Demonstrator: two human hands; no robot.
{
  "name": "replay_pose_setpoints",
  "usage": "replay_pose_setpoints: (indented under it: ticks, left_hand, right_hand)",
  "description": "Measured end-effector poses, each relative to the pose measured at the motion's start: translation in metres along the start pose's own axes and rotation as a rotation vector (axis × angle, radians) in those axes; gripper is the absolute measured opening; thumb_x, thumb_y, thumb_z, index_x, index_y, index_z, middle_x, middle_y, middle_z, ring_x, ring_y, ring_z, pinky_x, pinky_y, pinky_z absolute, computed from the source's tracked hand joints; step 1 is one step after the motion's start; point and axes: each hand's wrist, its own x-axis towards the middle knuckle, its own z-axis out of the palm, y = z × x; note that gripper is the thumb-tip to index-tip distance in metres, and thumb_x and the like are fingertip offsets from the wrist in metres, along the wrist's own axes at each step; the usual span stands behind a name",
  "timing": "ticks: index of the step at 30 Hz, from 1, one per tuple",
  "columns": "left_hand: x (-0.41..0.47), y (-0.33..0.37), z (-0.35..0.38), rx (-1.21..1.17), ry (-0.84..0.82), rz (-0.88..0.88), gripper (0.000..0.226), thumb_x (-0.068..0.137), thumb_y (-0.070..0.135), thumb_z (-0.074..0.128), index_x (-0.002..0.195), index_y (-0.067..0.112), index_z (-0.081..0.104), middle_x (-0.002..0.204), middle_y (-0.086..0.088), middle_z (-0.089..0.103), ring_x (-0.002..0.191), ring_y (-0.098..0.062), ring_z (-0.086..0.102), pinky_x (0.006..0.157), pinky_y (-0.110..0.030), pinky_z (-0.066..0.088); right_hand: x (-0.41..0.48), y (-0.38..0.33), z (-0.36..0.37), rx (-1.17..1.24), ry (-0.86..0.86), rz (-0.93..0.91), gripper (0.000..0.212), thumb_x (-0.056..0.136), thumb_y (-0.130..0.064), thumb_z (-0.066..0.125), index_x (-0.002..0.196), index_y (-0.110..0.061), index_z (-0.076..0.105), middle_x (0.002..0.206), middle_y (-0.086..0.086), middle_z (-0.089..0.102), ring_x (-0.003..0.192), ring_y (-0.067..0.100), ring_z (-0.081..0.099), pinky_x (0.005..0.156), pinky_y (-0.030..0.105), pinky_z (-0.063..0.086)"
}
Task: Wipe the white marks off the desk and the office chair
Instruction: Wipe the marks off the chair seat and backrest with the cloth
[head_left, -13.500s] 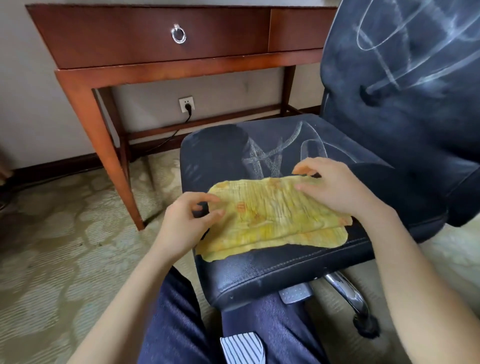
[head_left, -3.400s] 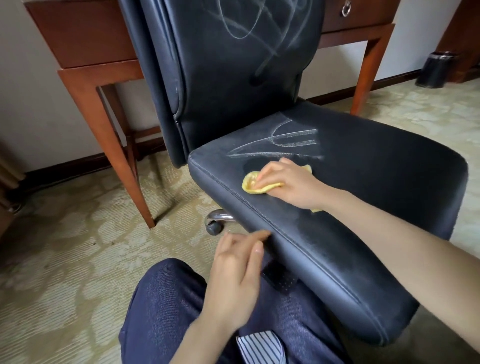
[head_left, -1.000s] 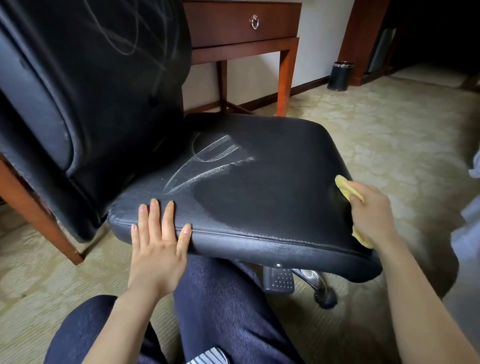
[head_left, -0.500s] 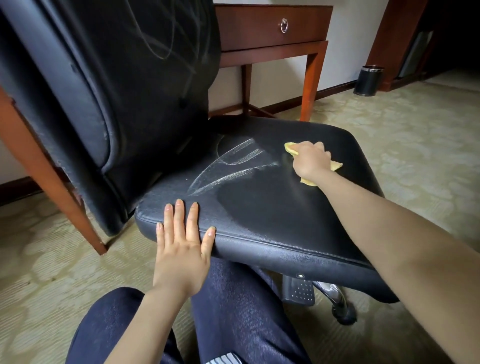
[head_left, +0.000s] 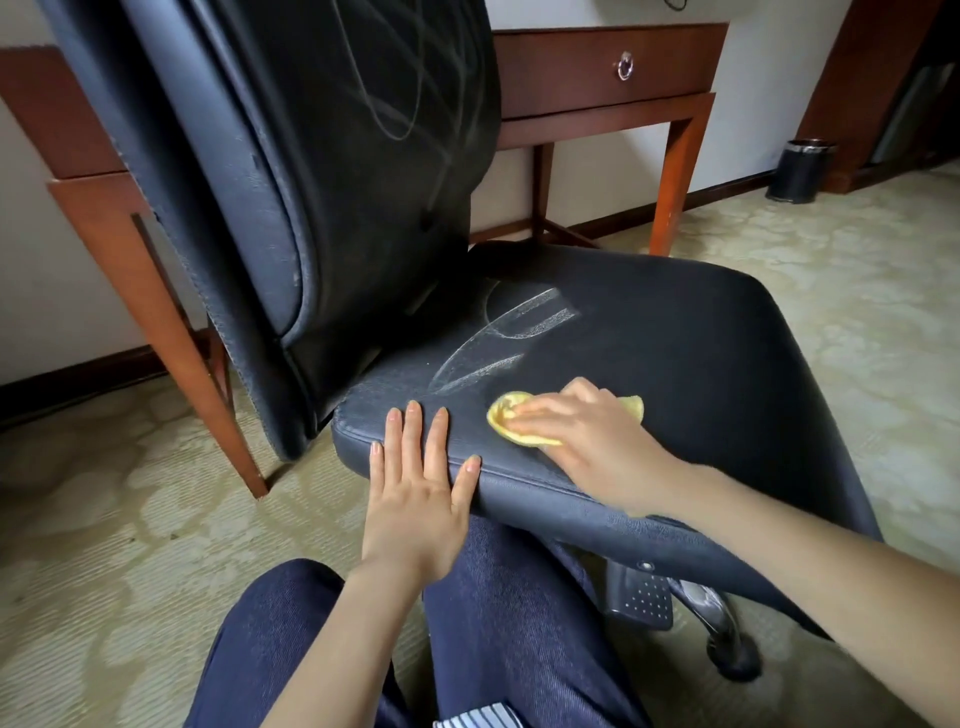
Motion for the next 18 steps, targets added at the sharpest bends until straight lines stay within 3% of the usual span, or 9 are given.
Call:
replay_pose_setpoints:
  ticks: [4, 6, 8, 10, 13, 15, 18]
  left_hand:
    - [0.000, -0.001, 0.002, 0.008, 0.044, 0.009, 0.064, 0.093, 0.054, -0.006, 0.148, 0.023, -0.017, 0.156, -0.002, -0.025, 0.128, -0.011, -0.042, 0.111, -0.032, -0.020]
    - [-0.003, 0.000, 0.000, 0.014, 0.084, 0.023, 0.077, 0.083, 0.062, -0.016, 0.150, 0.023, -0.011, 0.158, -0.003, -0.018, 0.132, -0.012, -0.036, 0.112, -0.032, -0.018]
    - [-0.007, 0.002, -0.004, 0.013, 0.120, 0.045, 0.091, 0.078, 0.067, -0.023, 0.152, 0.021, 0.004, 0.160, -0.005, -0.002, 0.142, -0.017, -0.020, 0.115, -0.034, -0.010]
    - [-0.007, 0.002, -0.010, 0.040, 0.134, 0.064, 0.093, 0.083, 0.065, -0.019, 0.150, 0.017, 0.024, 0.157, -0.010, 0.020, 0.147, -0.025, 0.009, 0.117, -0.042, 0.005]
    - [0.004, -0.001, -0.022, 0.107, 0.155, 0.118, 0.074, 0.094, 0.057, 0.012, 0.128, 0.010, 0.057, 0.127, -0.017, 0.057, 0.117, -0.038, 0.052, 0.104, -0.052, 0.037]
    - [0.022, -0.002, -0.029, 0.110, 0.218, 0.117, 0.062, 0.091, 0.051, 0.023, 0.110, 0.008, 0.063, 0.100, -0.014, 0.060, 0.090, -0.036, 0.055, 0.086, -0.048, 0.044]
    - [0.054, -0.003, -0.041, 0.029, 0.274, 0.063, 0.060, 0.090, 0.050, 0.022, 0.109, 0.008, 0.060, 0.098, -0.012, 0.055, 0.090, -0.034, 0.050, 0.081, -0.043, 0.040]
  right_hand:
    - [-0.030, -0.011, -0.012, 0.091, -0.063, -0.106, 0.046, 0.084, 0.005, 0.062, 0.116, -0.028, 0.067, 0.119, -0.015, 0.062, 0.087, 0.018, 0.046, 0.076, 0.028, 0.036]
    - [-0.035, -0.007, -0.020, 0.097, -0.103, -0.156, 0.045, 0.084, 0.005, 0.058, 0.116, -0.026, 0.068, 0.117, -0.013, 0.063, 0.088, 0.018, 0.047, 0.079, 0.023, 0.036]
    - [-0.031, 0.006, -0.027, 0.109, -0.124, -0.149, 0.044, 0.086, 0.007, 0.056, 0.118, -0.021, 0.067, 0.118, -0.009, 0.063, 0.091, 0.019, 0.047, 0.083, 0.019, 0.036]
    - [-0.024, 0.024, -0.031, 0.114, -0.122, -0.094, 0.040, 0.088, 0.008, 0.056, 0.120, -0.016, 0.065, 0.119, -0.007, 0.062, 0.093, 0.022, 0.048, 0.087, 0.017, 0.034]
    - [-0.008, 0.059, -0.032, 0.090, -0.102, 0.006, 0.038, 0.090, 0.008, 0.054, 0.120, -0.014, 0.064, 0.123, -0.004, 0.060, 0.095, 0.023, 0.047, 0.088, 0.020, 0.034]
    - [0.009, 0.086, -0.030, 0.070, -0.076, 0.087, 0.039, 0.091, 0.007, 0.052, 0.122, -0.015, 0.062, 0.125, -0.005, 0.059, 0.097, 0.021, 0.045, 0.086, 0.017, 0.031]
    - [0.040, 0.123, -0.024, -0.007, -0.044, 0.174, 0.040, 0.091, 0.008, 0.049, 0.123, -0.013, 0.061, 0.128, 0.000, 0.058, 0.106, 0.026, 0.049, 0.088, 0.020, 0.028]
